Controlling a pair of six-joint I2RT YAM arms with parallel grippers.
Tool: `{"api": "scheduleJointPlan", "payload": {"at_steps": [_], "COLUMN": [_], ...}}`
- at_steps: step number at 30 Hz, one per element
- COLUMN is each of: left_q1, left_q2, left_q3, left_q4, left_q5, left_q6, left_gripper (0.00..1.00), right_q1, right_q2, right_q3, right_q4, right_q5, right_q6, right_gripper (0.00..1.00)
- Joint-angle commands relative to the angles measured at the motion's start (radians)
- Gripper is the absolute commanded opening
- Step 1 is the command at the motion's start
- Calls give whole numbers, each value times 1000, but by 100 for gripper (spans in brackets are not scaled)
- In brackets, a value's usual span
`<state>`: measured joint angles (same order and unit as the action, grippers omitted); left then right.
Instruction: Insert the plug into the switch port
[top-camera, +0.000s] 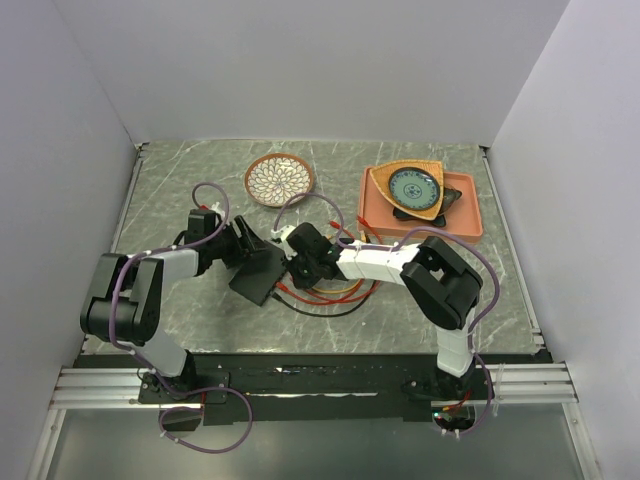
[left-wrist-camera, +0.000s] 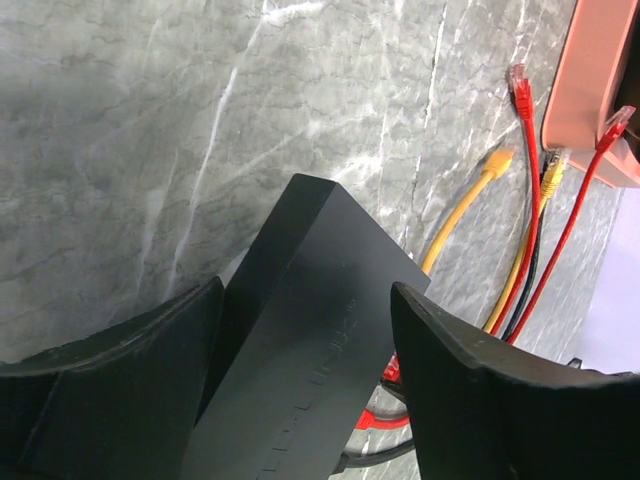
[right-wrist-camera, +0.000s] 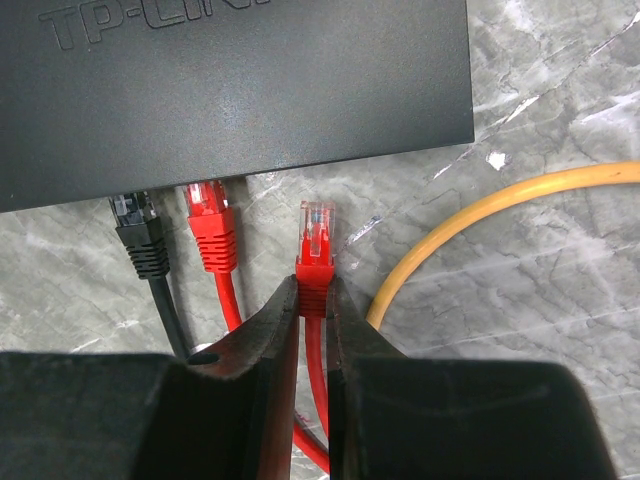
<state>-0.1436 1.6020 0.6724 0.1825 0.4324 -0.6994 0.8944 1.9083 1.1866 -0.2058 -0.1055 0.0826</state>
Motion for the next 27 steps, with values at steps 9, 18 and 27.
{"api": "scheduleJointPlan", "payload": {"at_steps": [9,18,27], "left_q1": [-10,-11,-14], "left_q2": [50,68,79], "left_q3": [-13,-25,-28], "left_q4": [-81,-61,-58], "left_q5": [-32,-12,-7], "left_q6": [32,34,38], "left_gripper": [72,69,65], "right_q1": [34,37,35], "right_q2": [1,11,31], "right_q3": [44,45,73], "right_q4": [-30,-7,2], "right_q5": [9,17,12], "right_q6": [-9,-1,5], "right_gripper": [0,0,0]}}
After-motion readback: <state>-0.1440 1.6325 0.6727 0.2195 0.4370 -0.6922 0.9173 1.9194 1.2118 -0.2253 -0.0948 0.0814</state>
